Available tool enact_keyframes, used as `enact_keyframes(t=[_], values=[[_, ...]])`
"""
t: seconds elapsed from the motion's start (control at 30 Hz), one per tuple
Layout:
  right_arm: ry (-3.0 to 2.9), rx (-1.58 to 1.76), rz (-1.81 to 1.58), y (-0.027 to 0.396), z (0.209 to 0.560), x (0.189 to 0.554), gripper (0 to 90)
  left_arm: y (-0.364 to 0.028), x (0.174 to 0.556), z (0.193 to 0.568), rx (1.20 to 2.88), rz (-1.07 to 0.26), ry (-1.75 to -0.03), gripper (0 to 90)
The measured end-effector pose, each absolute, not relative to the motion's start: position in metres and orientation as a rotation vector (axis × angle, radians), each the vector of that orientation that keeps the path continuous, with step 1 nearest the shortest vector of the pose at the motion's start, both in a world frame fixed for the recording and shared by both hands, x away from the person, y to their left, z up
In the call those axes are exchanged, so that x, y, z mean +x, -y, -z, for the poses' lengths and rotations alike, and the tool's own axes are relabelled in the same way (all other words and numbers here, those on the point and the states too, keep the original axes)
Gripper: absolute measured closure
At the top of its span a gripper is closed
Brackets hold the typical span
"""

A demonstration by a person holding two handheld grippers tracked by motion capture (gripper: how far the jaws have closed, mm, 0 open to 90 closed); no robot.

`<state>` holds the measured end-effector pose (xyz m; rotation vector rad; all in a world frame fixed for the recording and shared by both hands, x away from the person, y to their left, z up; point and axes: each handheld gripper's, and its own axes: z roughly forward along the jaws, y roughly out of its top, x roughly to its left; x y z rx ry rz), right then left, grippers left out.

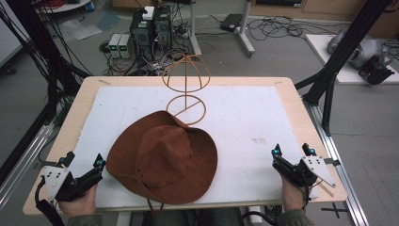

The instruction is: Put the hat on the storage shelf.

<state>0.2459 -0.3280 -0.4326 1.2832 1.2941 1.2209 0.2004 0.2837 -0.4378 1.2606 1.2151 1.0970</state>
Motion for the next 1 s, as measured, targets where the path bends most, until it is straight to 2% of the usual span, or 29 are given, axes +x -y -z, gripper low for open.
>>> enact_keyframes(t=[1.0], values=[[-1.295,1.289,-1.216,0.3307,0.4331,0.2449,5.2,-0.2756,0.201,0.4339,1.269,-1.053,-1.17,11.4]])
